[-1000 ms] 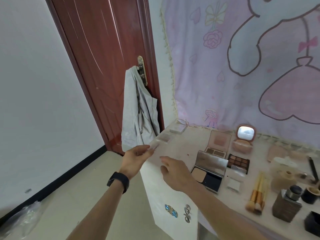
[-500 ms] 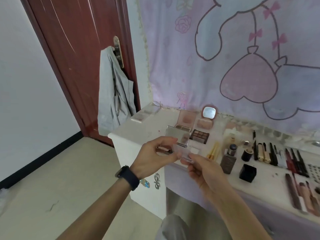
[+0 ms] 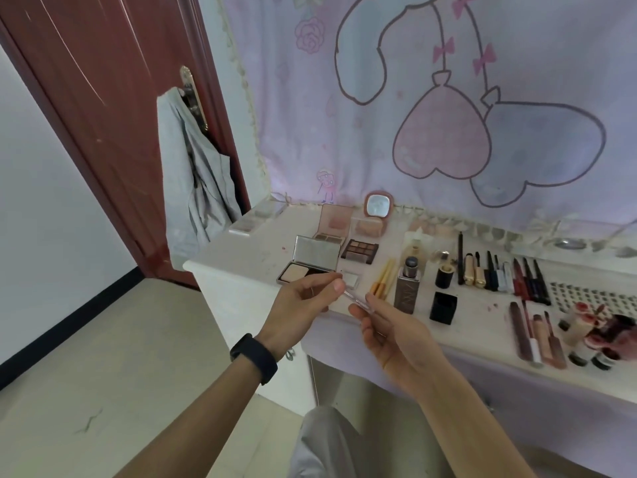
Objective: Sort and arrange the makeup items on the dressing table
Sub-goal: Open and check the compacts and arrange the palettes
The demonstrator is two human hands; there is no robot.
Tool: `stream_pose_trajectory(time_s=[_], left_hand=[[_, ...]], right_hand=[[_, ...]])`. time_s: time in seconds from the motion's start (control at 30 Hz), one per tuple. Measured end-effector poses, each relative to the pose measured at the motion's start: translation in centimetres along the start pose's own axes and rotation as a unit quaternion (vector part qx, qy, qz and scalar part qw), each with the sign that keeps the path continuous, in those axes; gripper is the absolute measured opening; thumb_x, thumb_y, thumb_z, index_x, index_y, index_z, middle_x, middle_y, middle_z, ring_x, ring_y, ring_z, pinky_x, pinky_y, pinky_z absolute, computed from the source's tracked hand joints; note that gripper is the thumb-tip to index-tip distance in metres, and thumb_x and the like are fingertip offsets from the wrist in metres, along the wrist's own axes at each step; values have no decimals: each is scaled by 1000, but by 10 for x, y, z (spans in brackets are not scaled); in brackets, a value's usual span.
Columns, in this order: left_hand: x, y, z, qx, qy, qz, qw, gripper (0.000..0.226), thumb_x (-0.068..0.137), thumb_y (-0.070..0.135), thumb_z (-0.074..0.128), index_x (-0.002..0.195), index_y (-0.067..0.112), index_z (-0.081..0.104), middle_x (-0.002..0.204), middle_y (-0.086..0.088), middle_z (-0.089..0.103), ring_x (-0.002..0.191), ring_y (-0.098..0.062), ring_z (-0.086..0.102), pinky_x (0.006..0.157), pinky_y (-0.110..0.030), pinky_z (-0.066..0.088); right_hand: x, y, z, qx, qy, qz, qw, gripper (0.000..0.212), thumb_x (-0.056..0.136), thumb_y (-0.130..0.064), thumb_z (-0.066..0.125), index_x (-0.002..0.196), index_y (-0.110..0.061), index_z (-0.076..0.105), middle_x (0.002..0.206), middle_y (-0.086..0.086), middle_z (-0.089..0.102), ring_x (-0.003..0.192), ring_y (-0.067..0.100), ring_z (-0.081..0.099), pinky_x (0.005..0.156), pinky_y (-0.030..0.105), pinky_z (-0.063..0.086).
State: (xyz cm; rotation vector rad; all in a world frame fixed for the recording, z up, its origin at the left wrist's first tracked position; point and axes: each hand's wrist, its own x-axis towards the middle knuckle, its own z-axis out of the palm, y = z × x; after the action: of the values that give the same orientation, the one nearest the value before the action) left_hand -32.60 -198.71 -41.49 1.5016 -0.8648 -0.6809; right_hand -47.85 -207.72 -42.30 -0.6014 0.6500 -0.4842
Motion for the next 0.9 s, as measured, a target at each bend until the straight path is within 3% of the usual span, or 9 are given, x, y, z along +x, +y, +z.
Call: stream_pose_trajectory(time_s=[0.13, 0.2, 0.3, 0.4, 0.5, 0.63, 0.7, 0.8, 0.9], left_hand=[[-6, 1, 3, 12, -32, -1, 999, 54, 73, 46, 82, 123, 31, 68, 112, 10, 74, 111, -6, 66, 97, -28, 50], [-7, 1, 5, 42, -20, 22, 999, 53, 73, 36, 86, 123, 32, 67, 108, 7, 75, 110, -7, 66, 97, -31, 51], [-8, 4, 4, 108, -15, 76, 991, 58, 66, 44, 85, 120, 38, 65, 111, 14, 69, 107, -8, 64, 90, -30, 56], [-8, 5, -1, 190, -24, 139, 971, 58, 64, 47, 83, 117, 45, 62, 110, 20, 63, 104, -8, 62, 86, -21, 53], [-7, 3, -5, 298, -33, 196, 934, 62, 66, 42, 84, 123, 41, 59, 116, 20, 61, 106, -6, 60, 86, -20, 50], [-8, 4, -8, 380, -48, 204, 901, 66, 67, 60, 76, 127, 47, 51, 122, 24, 56, 109, 1, 56, 87, -18, 49], [-9, 5, -11, 327, -63, 171, 927, 66, 66, 56, 81, 125, 49, 52, 121, 24, 58, 109, -2, 58, 86, -14, 48], [-11, 8, -17, 113, -81, 29, 990, 57, 67, 45, 82, 120, 37, 62, 116, 11, 65, 104, -11, 66, 90, -27, 54], [-10, 11, -20, 38, -93, -80, 992, 48, 76, 44, 76, 118, 24, 65, 116, -7, 68, 99, -21, 71, 86, -35, 57]], right_hand=[[2, 2, -7, 13, -26, -1, 1000, 26, 92, -9, 67, 115, 3, 67, 98, 23, 74, 57, 14, 63, 53, 22, 57], [2, 1, -9, 4, -44, -1, 999, 23, 90, -8, 68, 112, -2, 72, 98, 22, 74, 59, 15, 63, 55, 23, 58], [4, -1, -12, -35, -59, -10, 998, 26, 79, -13, 74, 104, -9, 78, 95, 19, 74, 63, 16, 65, 59, 24, 59], [6, -3, -14, -125, -63, -38, 989, 38, 80, -31, 77, 115, -15, 74, 98, 14, 75, 74, 20, 70, 67, 28, 59], [7, -6, -11, -266, -84, -70, 958, 51, 73, -50, 82, 118, -30, 68, 105, 1, 77, 92, 20, 75, 79, 32, 57], [10, -7, -9, -352, -78, -121, 925, 36, 82, -38, 81, 115, -35, 67, 102, -10, 77, 92, 13, 75, 80, 24, 59], [11, -6, -11, -348, -78, -135, 925, 35, 82, -33, 82, 114, -34, 69, 103, -10, 77, 94, 11, 74, 77, 21, 59], [12, -4, -15, -351, -81, -161, 919, 41, 75, -31, 86, 113, -35, 72, 108, -11, 76, 101, 9, 71, 79, 21, 58], [13, -2, -18, -369, -97, -185, 906, 52, 64, -42, 89, 113, -41, 70, 113, -16, 74, 103, 7, 71, 85, 24, 58]])
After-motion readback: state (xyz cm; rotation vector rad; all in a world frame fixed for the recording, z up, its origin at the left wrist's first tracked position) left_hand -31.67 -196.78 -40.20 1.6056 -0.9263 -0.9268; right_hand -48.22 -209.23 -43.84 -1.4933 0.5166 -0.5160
